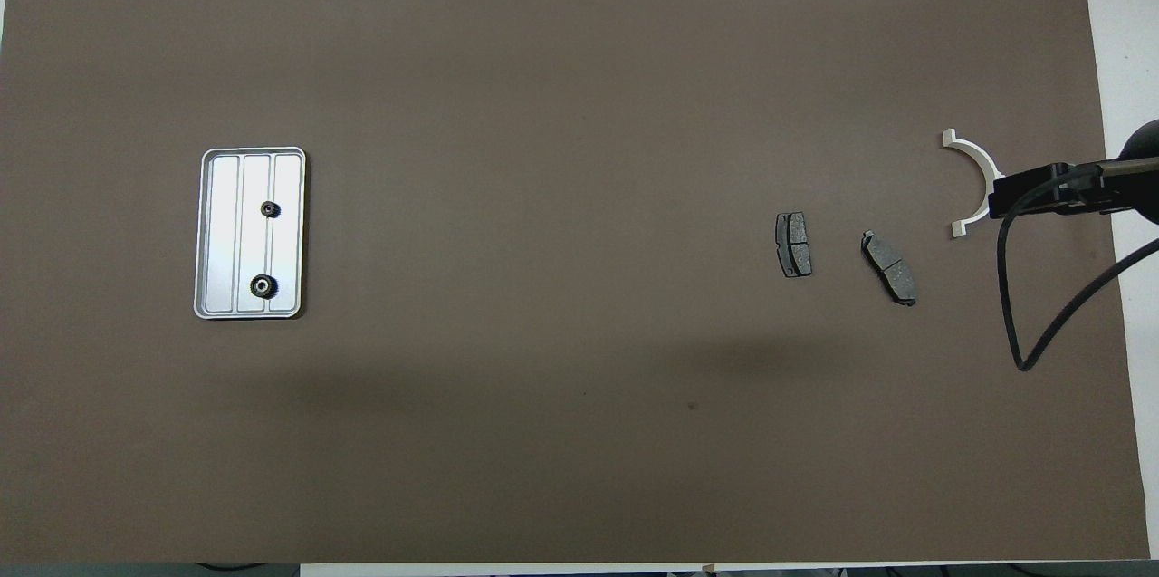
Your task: Pick bearing gear from pile to tray
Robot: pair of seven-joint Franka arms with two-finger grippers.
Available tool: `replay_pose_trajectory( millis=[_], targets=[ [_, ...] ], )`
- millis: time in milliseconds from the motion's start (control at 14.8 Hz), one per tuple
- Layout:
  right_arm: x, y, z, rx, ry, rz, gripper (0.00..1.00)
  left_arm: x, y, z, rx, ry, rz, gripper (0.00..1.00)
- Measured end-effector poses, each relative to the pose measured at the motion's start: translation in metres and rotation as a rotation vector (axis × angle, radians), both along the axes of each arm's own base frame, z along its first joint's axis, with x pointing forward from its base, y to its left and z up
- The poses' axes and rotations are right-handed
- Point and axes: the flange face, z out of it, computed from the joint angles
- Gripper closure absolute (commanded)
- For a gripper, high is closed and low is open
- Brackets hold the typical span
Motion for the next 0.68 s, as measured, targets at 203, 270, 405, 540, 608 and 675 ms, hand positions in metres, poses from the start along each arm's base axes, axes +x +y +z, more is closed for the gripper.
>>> replay_pose_trajectory(
  millis=[203,270,405,540,608,675],
  targets=[
    [0.000,0.000,0.000,0.000,0.000,0.000,0.00,0.006,-0.035,-0.021,-0.002,0.009,-0.043,0.00],
    [0.000,0.000,0.000,0.000,0.000,0.000,0.00,0.006,-0.051,-0.029,-0.003,0.006,-0.064,0.00],
    [0.000,0.000,0.000,0.000,-0.001,0.000,0.00,0.002,-0.078,-0.042,-0.004,0.019,-0.108,0.00],
    [0.000,0.000,0.000,0.000,-0.001,0.000,0.00,-0.004,-0.095,-0.045,-0.003,0.023,-0.137,0.00],
    [0.000,0.000,0.000,0.000,-0.001,0.000,0.00,-0.006,-0.099,-0.044,-0.003,0.022,-0.144,0.00],
    [0.000,0.000,0.000,0.000,-0.001,0.001,0.00,-0.008,-0.099,-0.043,-0.003,0.020,-0.145,0.00]
  ],
)
